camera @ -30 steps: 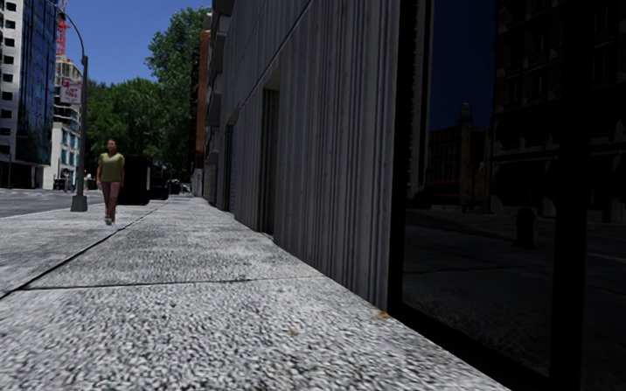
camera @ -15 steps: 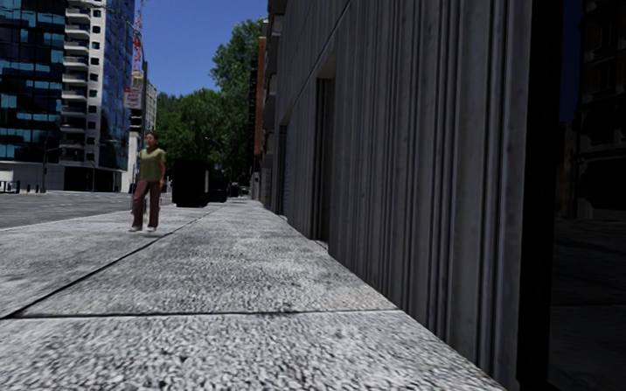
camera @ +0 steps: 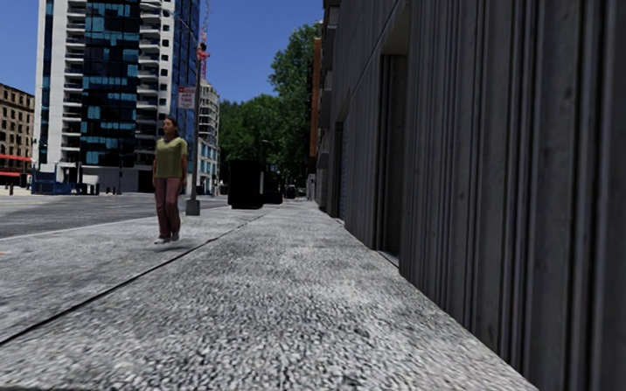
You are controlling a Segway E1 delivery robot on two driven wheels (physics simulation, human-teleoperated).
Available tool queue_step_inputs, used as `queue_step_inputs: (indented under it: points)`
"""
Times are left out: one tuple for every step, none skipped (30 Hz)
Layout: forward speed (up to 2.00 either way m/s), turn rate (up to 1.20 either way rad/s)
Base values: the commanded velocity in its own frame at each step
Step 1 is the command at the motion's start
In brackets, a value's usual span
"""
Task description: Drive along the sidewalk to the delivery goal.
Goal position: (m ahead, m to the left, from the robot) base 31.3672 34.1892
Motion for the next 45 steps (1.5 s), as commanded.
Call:
queue_step_inputs:
  points:
    - [2.00,0.45]
    - [2.00,0.45]
    - [2.00,0.45]
    - [2.00,0.45]
    - [2.00,0.45]
    - [2.00,0.43]
    - [2.00,0.00]
    - [2.00,0.00]
    - [2.00,0.00]
    - [2.00,0.00]
    - [2.00,0.00]
    - [2.00,0.00]
    - [2.00,0.00]
    - [2.00,0.00]
    - [2.00,0.00]
    - [2.00,0.00]
    - [2.00,0.00]
    - [2.00,0.00]
    - [2.00,0.00]
    - [2.00,0.00]
    - [2.00,0.00]
    - [2.00,0.00]
    - [2.00,0.00]
    - [2.00,0.00]
    - [2.00,0.00]
    - [2.00,0.00]
    - [2.00,0.00]
    - [2.00,0.00]
    - [2.00,0.00]
    - [2.00,0.00]
    - [2.00,0.00]
    - [2.00,0.00]
    - [2.00,0.00]
    - [2.00,0.00]
    - [2.00,0.00]
    - [2.00,0.00]
    - [2.00,0.00]
    - [2.00,0.00]
    - [2.00,0.00]
    - [2.00,0.00]
    - [2.00,0.00]
    - [2.00,0.00]
    - [2.00,0.00]
    - [2.00,0.00]
    - [2.00,0.00]
